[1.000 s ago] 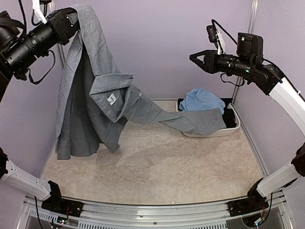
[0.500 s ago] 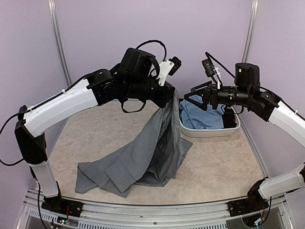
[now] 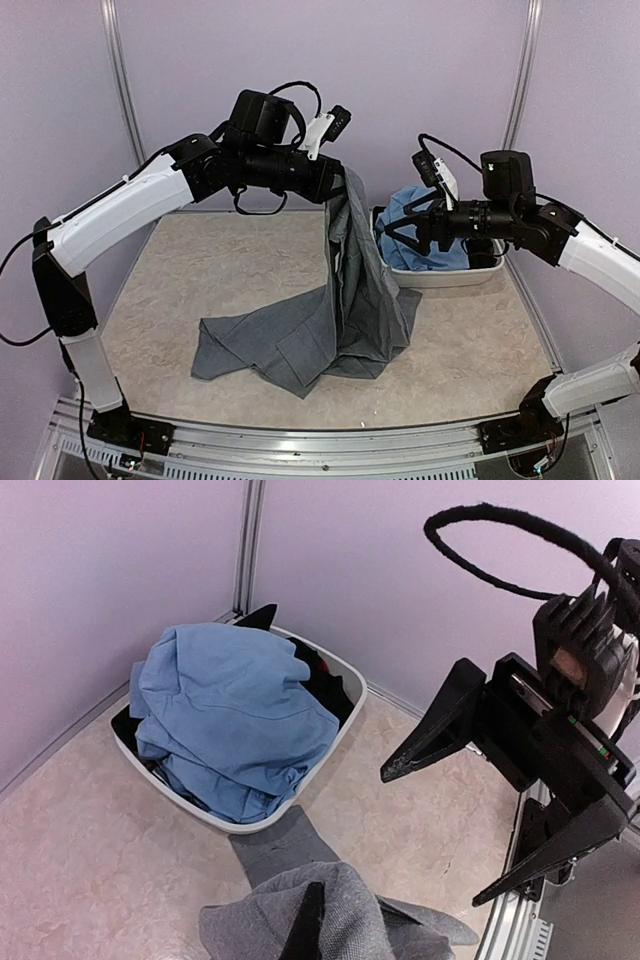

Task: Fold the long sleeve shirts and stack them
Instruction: Pass from the left arm to the right

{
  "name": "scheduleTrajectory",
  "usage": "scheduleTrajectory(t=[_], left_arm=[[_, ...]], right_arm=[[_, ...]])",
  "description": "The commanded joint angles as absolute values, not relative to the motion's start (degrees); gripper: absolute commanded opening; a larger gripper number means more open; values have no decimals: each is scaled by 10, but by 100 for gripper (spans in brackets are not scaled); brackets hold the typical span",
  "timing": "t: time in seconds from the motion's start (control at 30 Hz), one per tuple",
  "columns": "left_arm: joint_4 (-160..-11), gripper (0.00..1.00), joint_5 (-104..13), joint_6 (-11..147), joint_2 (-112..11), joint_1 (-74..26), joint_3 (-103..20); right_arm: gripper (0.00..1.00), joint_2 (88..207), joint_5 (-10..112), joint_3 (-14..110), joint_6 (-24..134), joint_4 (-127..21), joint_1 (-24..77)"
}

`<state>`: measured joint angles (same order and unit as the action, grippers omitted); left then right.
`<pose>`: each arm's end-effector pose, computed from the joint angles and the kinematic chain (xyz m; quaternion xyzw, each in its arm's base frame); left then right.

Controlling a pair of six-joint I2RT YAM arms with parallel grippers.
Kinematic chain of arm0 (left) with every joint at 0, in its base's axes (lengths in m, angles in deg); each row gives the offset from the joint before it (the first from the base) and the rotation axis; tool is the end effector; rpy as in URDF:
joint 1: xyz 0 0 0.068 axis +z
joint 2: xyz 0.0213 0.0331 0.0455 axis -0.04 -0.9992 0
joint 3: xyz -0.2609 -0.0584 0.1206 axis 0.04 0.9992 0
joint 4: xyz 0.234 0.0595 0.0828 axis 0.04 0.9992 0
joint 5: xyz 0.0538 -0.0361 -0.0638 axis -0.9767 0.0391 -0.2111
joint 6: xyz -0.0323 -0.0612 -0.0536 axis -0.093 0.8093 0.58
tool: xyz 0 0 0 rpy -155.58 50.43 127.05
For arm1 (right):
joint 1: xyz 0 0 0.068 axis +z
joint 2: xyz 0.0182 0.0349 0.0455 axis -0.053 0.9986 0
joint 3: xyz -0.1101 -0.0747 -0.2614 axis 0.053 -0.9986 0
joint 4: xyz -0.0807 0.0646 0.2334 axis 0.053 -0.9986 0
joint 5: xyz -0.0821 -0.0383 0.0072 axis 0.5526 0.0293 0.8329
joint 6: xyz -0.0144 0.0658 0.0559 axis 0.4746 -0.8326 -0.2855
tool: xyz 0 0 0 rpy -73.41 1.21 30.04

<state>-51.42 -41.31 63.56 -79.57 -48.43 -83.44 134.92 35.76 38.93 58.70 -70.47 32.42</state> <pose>0.2757 -0.3630 0.4303 0.3602 0.7466 -0.3462 0.4393 0.2201 0.1943 0.3813 -0.3354 0.7383 0.3400 0.4762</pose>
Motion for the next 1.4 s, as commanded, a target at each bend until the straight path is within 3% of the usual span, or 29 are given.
scheduleTrajectory(t=[0.0,0.4,0.57,0.9,1.17,1.37], left_arm=[[-540,0,-375,647,-778,-482,-826],[-539,0,-387,667,-800,-479,-833],[-534,0,-380,685,-818,-480,-856],[-541,0,-366,705,-817,-480,-848],[-562,0,-360,722,-808,-478,-830],[-577,0,-349,737,-804,-477,-820]], right_arm=[[84,1366,410,384,647,-761,361],[78,1326,445,359,589,-708,420],[72,1363,531,378,577,-696,483],[56,1406,645,382,561,-649,509],[55,1405,595,356,544,-574,518],[49,1415,636,344,530,-553,532]])
